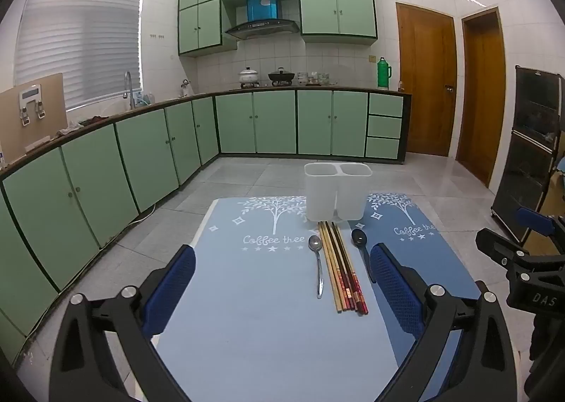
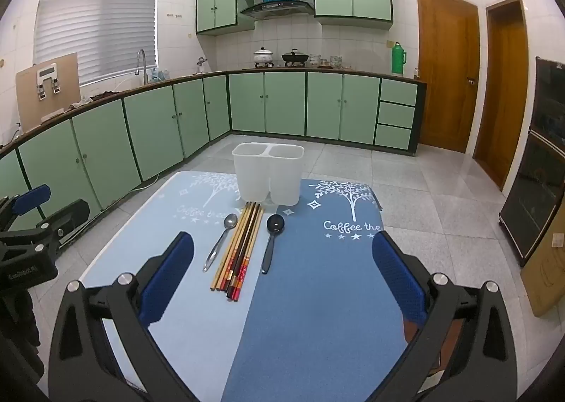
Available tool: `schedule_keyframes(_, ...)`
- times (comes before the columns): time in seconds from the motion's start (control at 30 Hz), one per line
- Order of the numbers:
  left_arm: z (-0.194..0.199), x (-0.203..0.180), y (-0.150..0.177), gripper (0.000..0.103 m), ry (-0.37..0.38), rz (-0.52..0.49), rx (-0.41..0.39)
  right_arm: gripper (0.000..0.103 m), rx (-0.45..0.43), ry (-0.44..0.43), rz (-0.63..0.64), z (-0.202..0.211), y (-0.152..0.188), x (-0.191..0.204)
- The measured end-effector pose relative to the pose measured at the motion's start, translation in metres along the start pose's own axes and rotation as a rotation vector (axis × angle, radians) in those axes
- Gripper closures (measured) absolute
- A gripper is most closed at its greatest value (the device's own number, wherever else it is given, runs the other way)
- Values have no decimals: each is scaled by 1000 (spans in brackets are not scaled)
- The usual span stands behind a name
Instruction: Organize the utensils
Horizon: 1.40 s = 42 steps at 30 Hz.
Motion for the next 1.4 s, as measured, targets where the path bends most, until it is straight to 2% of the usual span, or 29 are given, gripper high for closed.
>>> schedule_keyframes(1.4,-4,12,0,6,-16,-9,3,5,10,5,-3,-10,10,-8)
Point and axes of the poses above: each gripper's, at about its wrist camera, not at the fingertips, and z roughly against the way its jaws point, x to its left, y to its underside, the point moved 4 cm from there along -z, roughly the way its jaws point, and after that the axes turned 2 degrees about -x, right-handed, at the moved point
